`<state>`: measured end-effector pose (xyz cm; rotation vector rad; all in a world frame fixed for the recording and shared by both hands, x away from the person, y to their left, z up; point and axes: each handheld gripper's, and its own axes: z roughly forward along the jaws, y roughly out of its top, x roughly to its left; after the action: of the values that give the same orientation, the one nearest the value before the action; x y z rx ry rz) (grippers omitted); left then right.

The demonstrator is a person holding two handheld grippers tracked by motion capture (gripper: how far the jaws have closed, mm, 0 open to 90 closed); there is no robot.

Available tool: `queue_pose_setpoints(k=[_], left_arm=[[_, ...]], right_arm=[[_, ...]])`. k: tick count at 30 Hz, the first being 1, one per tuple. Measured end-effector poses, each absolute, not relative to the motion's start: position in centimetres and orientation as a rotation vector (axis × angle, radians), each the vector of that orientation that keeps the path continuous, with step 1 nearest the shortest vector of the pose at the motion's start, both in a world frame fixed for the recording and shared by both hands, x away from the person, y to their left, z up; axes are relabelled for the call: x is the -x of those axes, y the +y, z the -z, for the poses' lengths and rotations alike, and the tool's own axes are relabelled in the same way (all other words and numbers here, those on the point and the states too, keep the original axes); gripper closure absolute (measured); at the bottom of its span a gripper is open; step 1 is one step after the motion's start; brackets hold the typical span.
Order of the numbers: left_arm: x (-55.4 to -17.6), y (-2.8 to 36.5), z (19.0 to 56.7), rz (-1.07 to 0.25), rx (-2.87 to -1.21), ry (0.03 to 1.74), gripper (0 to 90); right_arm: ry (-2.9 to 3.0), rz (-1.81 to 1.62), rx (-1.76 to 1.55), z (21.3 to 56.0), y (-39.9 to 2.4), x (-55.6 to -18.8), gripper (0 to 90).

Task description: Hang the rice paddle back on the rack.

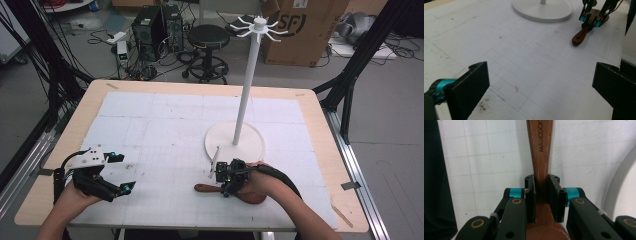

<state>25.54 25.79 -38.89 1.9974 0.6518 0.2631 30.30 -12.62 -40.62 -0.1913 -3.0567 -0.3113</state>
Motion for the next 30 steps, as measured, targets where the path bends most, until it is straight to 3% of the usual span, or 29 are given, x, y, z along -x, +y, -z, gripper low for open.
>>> queue_pose_setpoints(k=[30], left_arm=[[-25.6, 25.5, 39.1, -0.256, -1.995, 0.655, 1.7]], right_arm=[[-2.874, 1.054, 0.437, 36.7, -22.9, -29.5, 77.7]])
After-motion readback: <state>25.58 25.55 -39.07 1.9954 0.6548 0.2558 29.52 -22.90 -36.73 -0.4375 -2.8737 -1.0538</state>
